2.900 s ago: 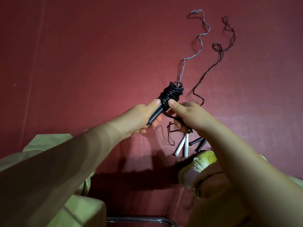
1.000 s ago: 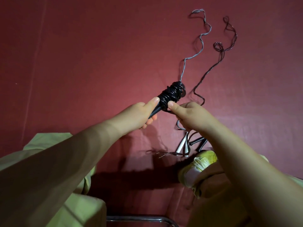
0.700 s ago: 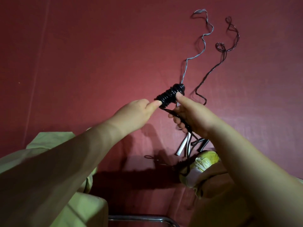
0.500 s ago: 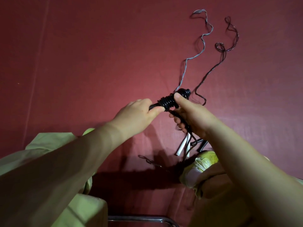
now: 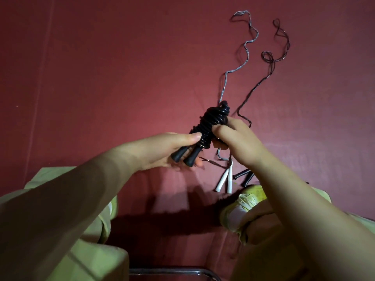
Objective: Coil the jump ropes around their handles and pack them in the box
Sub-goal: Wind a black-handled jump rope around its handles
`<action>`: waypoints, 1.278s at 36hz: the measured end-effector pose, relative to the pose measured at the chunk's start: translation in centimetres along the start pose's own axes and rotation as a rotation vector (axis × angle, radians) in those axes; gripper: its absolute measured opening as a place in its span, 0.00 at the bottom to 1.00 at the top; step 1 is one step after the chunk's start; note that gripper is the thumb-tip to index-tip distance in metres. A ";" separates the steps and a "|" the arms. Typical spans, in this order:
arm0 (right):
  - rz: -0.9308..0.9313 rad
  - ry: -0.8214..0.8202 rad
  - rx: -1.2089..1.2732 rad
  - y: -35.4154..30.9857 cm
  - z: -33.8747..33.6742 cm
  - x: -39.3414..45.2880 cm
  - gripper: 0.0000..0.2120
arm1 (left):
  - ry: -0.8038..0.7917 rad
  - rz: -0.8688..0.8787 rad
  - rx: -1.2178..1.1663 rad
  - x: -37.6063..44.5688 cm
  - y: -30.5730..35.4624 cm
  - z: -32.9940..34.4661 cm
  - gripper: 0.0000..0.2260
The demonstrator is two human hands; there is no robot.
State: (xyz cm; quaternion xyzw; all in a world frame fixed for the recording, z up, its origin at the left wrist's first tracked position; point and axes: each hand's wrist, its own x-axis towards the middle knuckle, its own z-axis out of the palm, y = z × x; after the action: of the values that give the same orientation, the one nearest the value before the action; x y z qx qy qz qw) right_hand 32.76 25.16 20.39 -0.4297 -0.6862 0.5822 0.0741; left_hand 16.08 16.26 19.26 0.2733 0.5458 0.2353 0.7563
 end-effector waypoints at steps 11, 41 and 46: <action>-0.101 -0.188 0.206 -0.8 -0.2 -0.5 0.11 | -0.527 -0.078 -0.481 -0.5 -0.1 0.8 0.27; 0.285 -0.075 -0.074 0.2 1.0 0.2 0.27 | 0.520 0.043 0.660 1.4 -0.6 -0.5 0.23; 0.334 -0.064 -0.095 0.2 1.4 -0.1 0.29 | 0.524 -0.004 0.820 1.3 -0.7 0.1 0.24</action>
State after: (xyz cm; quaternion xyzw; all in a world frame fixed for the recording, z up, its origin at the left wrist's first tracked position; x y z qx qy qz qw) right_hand 32.06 24.07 19.80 -0.5220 -0.6341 0.5666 -0.0662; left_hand 16.62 16.59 17.90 0.4791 0.7662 0.0602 0.4241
